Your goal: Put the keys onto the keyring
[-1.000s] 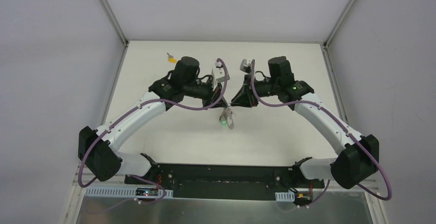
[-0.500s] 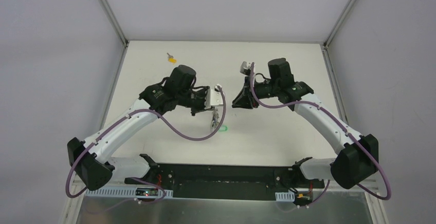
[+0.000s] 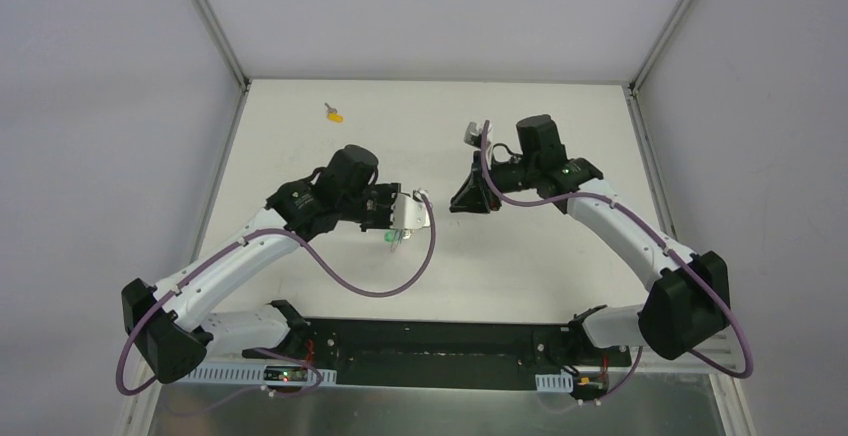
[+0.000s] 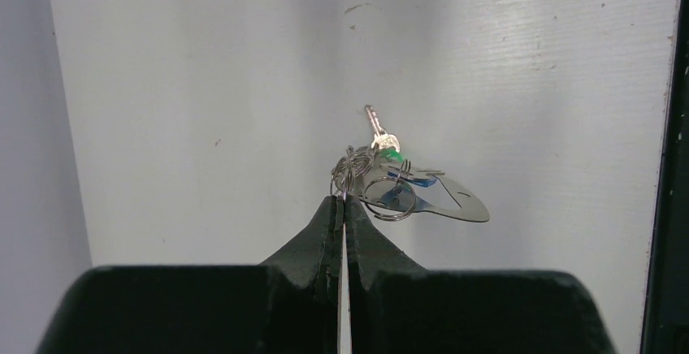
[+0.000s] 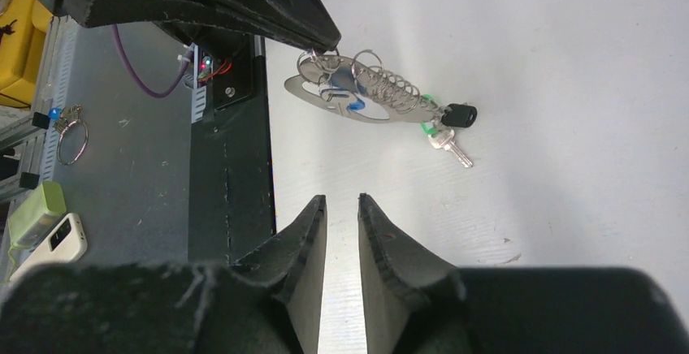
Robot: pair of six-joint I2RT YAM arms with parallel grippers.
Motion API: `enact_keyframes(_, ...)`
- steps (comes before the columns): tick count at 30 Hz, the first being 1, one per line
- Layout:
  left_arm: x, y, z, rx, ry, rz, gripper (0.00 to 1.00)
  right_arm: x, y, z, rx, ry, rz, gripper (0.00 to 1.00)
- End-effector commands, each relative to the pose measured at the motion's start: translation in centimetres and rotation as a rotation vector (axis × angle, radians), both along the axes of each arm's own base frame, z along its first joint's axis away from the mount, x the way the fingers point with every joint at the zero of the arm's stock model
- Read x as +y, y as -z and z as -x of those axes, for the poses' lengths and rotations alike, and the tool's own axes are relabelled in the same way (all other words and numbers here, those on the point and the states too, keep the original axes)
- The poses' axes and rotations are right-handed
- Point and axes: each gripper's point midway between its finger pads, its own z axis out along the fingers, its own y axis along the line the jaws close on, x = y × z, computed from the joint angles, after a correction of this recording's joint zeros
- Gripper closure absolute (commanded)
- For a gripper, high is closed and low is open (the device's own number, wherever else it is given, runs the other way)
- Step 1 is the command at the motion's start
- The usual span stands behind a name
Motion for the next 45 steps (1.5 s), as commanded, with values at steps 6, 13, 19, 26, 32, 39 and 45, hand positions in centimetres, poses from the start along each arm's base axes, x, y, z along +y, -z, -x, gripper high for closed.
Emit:
enact_keyframes(6,-4.2,-4.2,2.0,0.265,-0.059,0.241,1.00,1.3,-2.6,1.8,-0.056,-0.076,-0.090,0.72)
enact_keyframes(13,-7.0,-5.9,2.8,0.483,-0.109,0.362,1.00,1.5,-3.5,3.0,-0.087,-0.118,-0.093,0.70)
enact_keyframes(19,-8.0,-6.0,2.7,0.546,-0.123,0.387,1.00,1.4,-4.0,3.3,-0.095,-0.123,-0.099,0.71)
enact_keyframes(26,-8.6,-5.7,3.1,0.599,-0.113,0.397,1.00,1.4,-3.9,3.2,-0.102,-0.119,-0.094,0.71)
enact_keyframes(32,-8.9,-5.8,3.2,0.624,-0.110,0.406,1.00,1.6,-3.8,3.5,-0.095,-0.134,-0.096,0.76)
enact_keyframes(39,-8.9,-5.6,3.1,0.625,-0.118,0.407,1.00,1.6,-3.7,4.1,-0.082,-0.159,-0.102,0.89)
enact_keyframes(45,-8.8,-5.9,2.5,0.635,-0.138,0.441,1.00,1.7,-3.7,4.2,-0.062,-0.167,-0.109,1.00)
